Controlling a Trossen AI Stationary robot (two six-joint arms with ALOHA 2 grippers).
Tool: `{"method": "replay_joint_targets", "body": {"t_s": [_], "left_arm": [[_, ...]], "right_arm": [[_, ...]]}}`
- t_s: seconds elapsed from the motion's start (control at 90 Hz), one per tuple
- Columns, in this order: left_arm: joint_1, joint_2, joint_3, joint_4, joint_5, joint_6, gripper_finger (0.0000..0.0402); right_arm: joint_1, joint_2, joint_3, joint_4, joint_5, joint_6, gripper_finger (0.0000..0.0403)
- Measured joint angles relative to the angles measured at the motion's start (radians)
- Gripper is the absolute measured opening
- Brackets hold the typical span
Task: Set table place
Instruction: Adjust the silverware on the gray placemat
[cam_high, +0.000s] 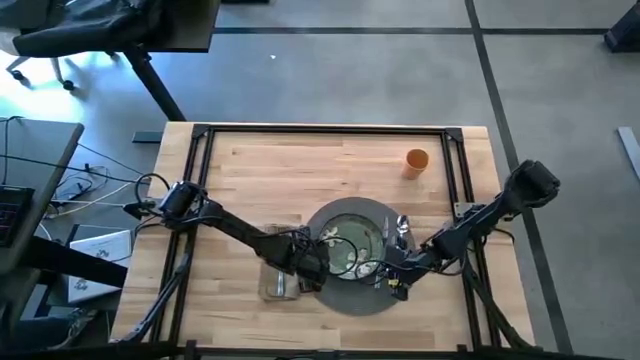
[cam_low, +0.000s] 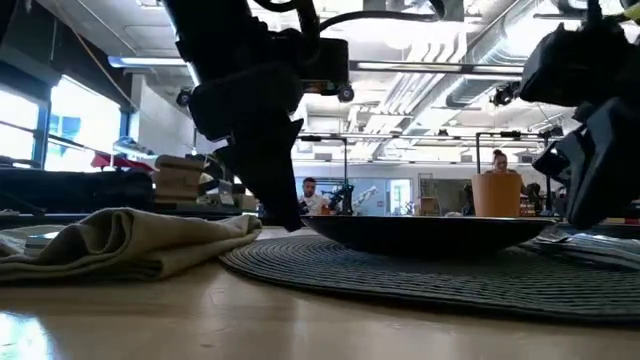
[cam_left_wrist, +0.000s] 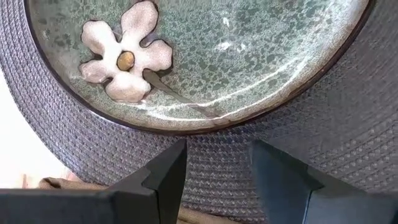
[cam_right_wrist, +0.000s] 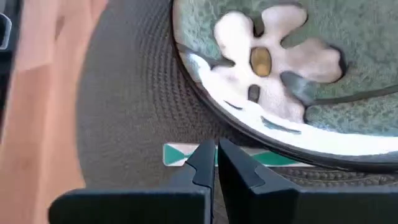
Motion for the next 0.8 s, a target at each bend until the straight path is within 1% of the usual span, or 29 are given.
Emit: {"method": "replay_joint_targets", "body": {"t_s": [0.122,0.211,0.333,0.567,0.8], "left_arm": [[0.000,0.000,0.000,0.020,0.001,0.001,0.0161],[0.000,-0.001,0.001,0.018,0.000,0.001,0.0161],[0.000,-0.001,0.001,0.018,0.000,0.001,0.0161],[0.000,-0.001,0.001,0.014,0.000,0.001,0.0161],[0.000,-0.001,0.001,0.012,-0.001,0.001,0.0161]], "right_arm": [[0.000,0.044,0.000,0.035,0.014,0.016,0.0000],[0.000,0.046,0.000,0.036,0.028,0.028,0.0000],[-0.001,0.025,0.000,0.005,0.007,0.031,0.0000],[0.009,-0.011,0.000,-0.113,-0.044,0.041,0.0000],[0.019,-0.057,0.000,-0.141,-0.037,0.058,0.0000]]}}
